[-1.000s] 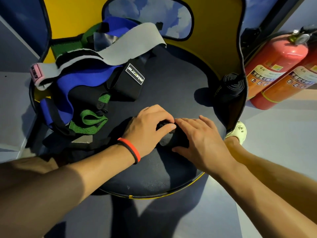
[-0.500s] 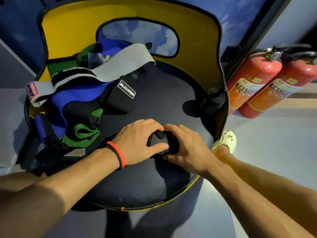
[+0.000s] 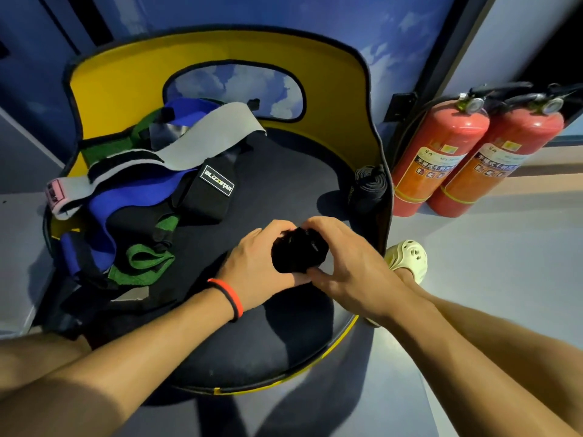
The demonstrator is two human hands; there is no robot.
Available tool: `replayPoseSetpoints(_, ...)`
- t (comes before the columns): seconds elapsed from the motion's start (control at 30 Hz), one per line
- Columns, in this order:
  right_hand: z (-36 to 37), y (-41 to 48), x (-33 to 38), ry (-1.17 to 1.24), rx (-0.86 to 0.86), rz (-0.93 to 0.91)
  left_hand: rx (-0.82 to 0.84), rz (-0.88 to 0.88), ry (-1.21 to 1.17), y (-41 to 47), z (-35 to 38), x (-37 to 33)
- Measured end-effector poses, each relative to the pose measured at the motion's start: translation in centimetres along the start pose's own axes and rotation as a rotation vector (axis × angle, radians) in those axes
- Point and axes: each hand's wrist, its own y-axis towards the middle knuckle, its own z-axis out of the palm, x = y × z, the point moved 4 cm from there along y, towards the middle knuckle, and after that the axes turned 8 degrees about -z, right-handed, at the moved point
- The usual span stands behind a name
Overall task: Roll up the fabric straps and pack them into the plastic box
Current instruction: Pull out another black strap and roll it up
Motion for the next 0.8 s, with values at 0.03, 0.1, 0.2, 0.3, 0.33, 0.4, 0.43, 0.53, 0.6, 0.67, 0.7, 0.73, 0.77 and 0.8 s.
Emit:
replayPoseSetpoints(0.03,-0.6,-0.1,-0.1,-0.028,-0.027,0.01,-0.011,-0.002,-0.067,0.4,0.5,-0.4)
replayPoseSetpoints(0.1,-1.7,-0.3,-0.4,-0.142,-0.11,0.04,-0.02,0.005,-0.183,1.4,1.9,-1.6)
replayPoseSetpoints(0.2,-2.9,-0.9,-1.5,-0.335,-0.254,0.116,-0.04,0.014,-0.335,2.9,4.4,-3.8)
replayPoseSetpoints(0.3,-3.5,-1.6,-3.0,-0.41,-0.341,0.173,-0.021,-0.03,-0.524,4.6,7.4,-4.9)
replayPoseSetpoints(0.33,-3.6,-1.7,-3.4,-0.415,-0.354,0.178,-0.021,-0.053,-0.552,5.1,8.4,-5.0)
replayPoseSetpoints(0.4,-3.6,-1.8,-4.0,-0.414,-0.379,0.173,-0.047,-0.074,-0.589,5.7,9.5,-5.3)
replayPoseSetpoints(0.43,-3.6,-1.8,-4.2,-0.412,-0.389,0.168,-0.071,-0.071,-0.598,6.0,9.9,-5.3)
replayPoseSetpoints(0.53,-3.6,-1.5,-4.7,-0.417,-0.394,0.18,-0.119,-0.073,-0.55,6.7,9.8,-6.0)
replayPoseSetpoints(0.6,-3.5,-1.3,-5.0,-0.419,-0.39,0.198,-0.131,-0.071,-0.509,7.0,9.8,-6.3)
replayPoseSetpoints(0.67,-3.5,-1.2,-5.2,-0.421,-0.373,0.227,-0.142,-0.058,-0.443,7.1,9.9,-6.5)
replayPoseSetpoints(0.7,-3.6,-1.1,-5.1,-0.423,-0.363,0.243,-0.146,-0.046,-0.468,7.1,9.9,-6.5)
replayPoseSetpoints(0.73,-3.6,-1.0,-5.1,-0.427,-0.356,0.259,-0.142,-0.051,-0.452,7.0,9.8,-6.6)
replayPoseSetpoints(0.77,-3.7,-0.9,-5.0,-0.431,-0.347,0.276,-0.142,-0.047,-0.435,7.2,9.9,-6.5)
replayPoseSetpoints(0.8,-3.7,-0.7,-5.0,-0.436,-0.338,0.294,-0.125,-0.06,-0.405,7.0,9.7,-6.7)
